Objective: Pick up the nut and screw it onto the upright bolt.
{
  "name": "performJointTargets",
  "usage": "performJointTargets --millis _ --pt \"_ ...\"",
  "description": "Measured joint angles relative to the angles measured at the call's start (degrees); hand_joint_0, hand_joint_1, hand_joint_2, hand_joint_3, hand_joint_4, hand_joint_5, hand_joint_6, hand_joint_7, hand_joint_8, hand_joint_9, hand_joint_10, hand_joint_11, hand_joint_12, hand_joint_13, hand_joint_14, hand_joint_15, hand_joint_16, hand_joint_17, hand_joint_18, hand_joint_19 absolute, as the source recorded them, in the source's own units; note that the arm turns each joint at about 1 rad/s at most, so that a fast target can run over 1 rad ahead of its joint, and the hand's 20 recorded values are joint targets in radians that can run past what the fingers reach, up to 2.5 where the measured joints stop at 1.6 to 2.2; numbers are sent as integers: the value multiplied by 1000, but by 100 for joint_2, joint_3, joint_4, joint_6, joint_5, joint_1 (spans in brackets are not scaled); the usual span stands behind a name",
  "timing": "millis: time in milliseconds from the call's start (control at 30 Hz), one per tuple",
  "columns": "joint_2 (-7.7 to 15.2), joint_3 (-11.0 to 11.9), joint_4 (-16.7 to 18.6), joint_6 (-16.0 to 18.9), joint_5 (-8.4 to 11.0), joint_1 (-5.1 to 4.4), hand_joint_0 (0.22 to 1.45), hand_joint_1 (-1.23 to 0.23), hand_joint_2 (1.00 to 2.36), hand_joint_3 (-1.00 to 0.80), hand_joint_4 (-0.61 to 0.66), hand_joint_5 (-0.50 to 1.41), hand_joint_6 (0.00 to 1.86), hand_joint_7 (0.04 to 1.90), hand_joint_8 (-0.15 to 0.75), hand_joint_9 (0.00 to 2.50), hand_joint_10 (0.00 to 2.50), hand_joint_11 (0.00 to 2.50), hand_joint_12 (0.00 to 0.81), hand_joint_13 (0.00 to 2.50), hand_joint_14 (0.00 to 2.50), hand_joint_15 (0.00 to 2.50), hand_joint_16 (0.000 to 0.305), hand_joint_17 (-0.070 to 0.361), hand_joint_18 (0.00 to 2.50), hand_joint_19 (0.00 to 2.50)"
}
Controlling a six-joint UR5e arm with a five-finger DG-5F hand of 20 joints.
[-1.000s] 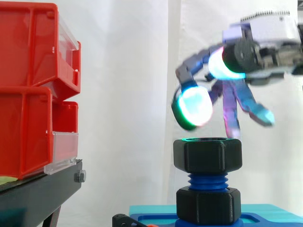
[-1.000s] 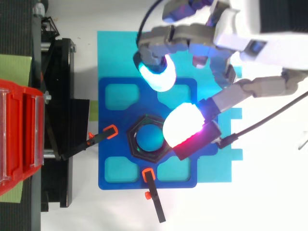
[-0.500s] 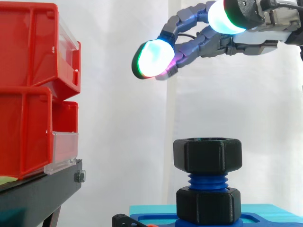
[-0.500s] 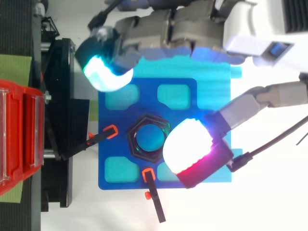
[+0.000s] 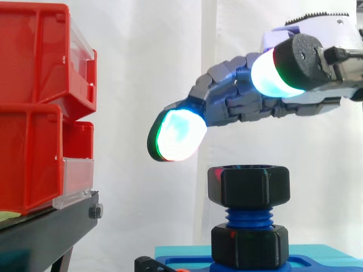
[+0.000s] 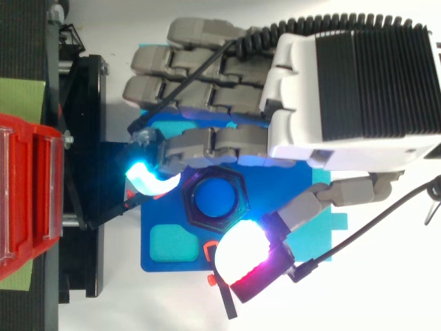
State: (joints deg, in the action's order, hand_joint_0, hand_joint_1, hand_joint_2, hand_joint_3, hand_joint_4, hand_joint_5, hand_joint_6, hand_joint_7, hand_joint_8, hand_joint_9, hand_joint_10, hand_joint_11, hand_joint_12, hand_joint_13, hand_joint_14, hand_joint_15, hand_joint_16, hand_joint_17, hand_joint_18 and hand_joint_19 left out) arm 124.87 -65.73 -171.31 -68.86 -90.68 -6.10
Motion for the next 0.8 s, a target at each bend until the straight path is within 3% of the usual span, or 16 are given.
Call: performJointTargets --millis 433,600,800 --pt "5 -174 402 -42 8 -168 452 -231 1000 -500 75 -229 501 614 178 81 0 0 329 0 0 0 43 97 0 0" --pt "63 -176 645 -97 7 -187 452 -232 1000 -500 75 -229 501 610 181 62 0 0 329 0 0 0 43 98 0 0" --pt "95 -176 676 -101 11 -189 453 -234 1000 -500 87 -227 501 619 182 59 0 0 329 0 0 0 43 97 0 0"
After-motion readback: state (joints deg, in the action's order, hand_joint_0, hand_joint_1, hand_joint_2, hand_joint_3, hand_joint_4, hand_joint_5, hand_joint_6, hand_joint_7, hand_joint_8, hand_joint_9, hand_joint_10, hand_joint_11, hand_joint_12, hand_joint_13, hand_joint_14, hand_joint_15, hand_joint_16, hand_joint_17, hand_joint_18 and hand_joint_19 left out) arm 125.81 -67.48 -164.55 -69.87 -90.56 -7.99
